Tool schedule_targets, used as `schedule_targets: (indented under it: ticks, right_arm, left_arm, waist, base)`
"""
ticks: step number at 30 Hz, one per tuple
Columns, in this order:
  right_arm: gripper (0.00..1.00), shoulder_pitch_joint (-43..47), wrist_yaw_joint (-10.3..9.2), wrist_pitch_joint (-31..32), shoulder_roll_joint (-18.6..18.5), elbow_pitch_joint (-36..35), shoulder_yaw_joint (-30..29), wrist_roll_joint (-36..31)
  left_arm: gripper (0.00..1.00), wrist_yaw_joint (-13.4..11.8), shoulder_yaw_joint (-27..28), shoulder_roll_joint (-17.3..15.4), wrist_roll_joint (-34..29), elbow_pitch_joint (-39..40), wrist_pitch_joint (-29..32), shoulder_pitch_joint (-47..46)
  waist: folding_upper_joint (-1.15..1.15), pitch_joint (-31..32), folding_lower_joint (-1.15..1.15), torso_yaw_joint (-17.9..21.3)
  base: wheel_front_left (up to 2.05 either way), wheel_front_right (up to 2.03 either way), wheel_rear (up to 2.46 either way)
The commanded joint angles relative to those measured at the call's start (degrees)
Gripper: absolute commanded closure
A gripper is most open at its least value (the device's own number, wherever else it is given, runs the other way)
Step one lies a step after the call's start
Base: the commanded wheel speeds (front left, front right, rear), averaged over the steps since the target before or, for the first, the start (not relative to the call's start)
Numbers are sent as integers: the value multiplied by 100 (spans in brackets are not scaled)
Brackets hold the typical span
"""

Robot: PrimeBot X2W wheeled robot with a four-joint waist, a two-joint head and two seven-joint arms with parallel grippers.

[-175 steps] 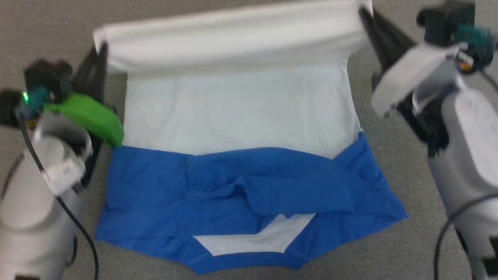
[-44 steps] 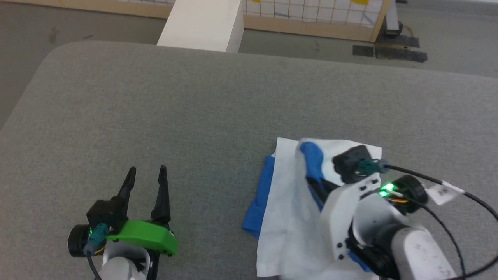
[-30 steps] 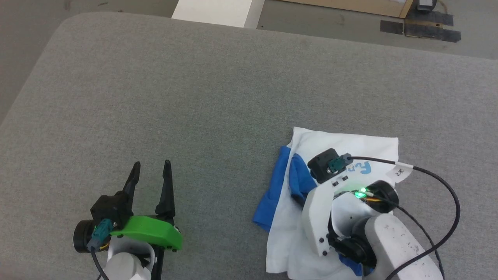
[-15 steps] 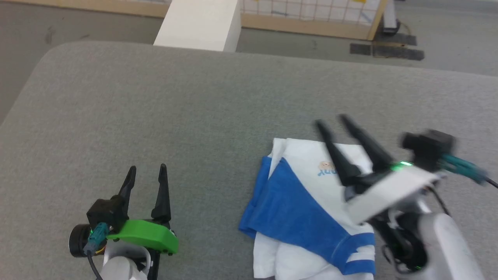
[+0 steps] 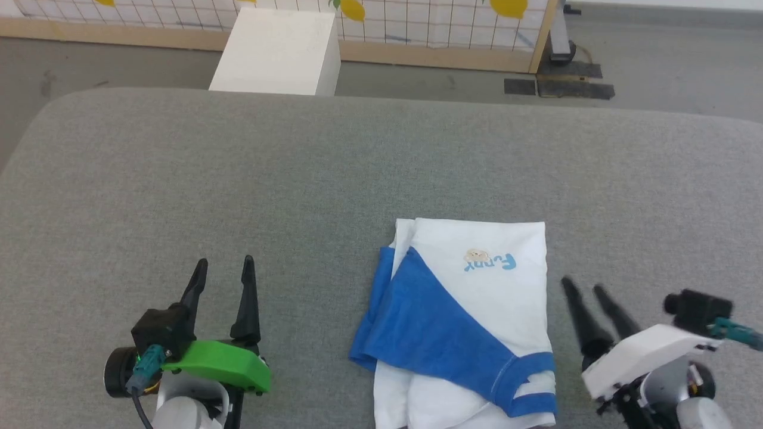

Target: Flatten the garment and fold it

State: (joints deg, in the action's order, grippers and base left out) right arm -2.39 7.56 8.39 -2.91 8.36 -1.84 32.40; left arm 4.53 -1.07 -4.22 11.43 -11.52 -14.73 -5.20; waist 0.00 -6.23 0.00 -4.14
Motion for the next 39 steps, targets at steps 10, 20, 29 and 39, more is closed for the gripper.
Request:
schedule_targets:
  ticks: [10, 20, 29, 39]
  right_arm:
    - [0, -397, -8, 1071, 3, 1020, 330, 174]
    - [100, -475, -8, 1471, 3, 1240, 432, -18]
    - [100, -649, -8, 2049, 0, 368, 751, -1878]
    - [100, -1773, -8, 2823, -1588, -112, 1534, -3069]
  left_arm:
    - [0, 36, -48, 20, -79, 0, -27, -17]
    - [0, 47, -2, 41, -87, -61, -27, 43]
    - [0, 9, 124, 33, -104, 98, -27, 230]
    - [0, -27, 141, 19, -197, 399, -27, -24]
  waist:
    - [0, -132, 0, -150]
    - [0, -71, 0, -177]
    - [0, -14, 0, 390]
    - [0, -514, 0, 1427]
  base:
    - [0, 0, 0]
    - [0, 0, 0]
    - [0, 0, 0]
    - [0, 0, 0]
